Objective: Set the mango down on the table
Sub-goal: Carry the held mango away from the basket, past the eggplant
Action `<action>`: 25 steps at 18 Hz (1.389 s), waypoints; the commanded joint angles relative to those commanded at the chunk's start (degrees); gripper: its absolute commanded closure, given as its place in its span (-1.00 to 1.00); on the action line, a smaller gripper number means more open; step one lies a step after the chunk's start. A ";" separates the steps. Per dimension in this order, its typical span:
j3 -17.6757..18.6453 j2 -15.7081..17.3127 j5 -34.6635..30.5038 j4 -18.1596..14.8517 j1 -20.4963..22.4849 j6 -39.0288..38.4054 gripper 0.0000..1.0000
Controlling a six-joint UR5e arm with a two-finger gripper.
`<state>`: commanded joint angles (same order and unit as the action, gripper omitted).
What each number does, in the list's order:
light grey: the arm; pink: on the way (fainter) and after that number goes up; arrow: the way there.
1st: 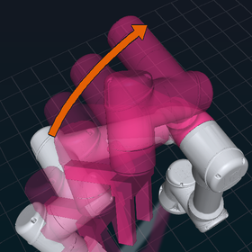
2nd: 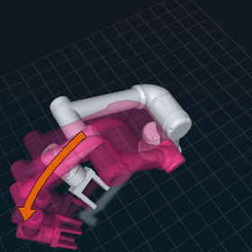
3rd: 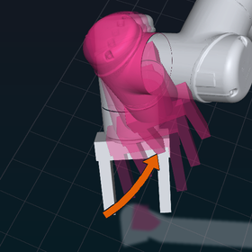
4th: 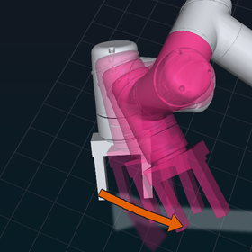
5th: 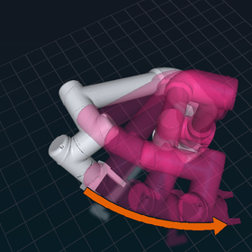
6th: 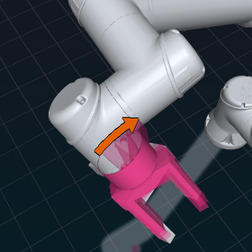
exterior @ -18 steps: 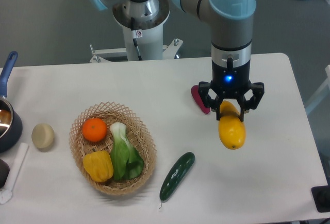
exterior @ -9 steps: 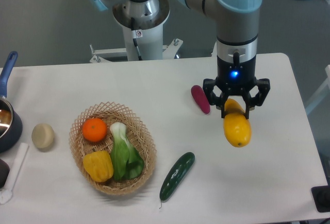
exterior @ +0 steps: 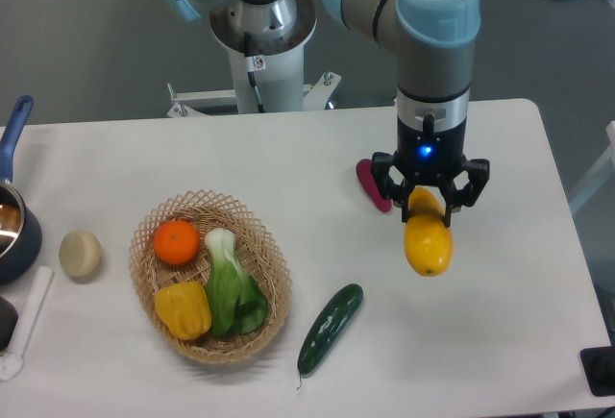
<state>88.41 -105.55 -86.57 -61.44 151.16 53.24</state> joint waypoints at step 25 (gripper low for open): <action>-9.84 -20.22 -0.09 8.44 4.23 -1.56 0.03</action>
<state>78.58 -125.77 -86.66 -53.00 155.39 51.68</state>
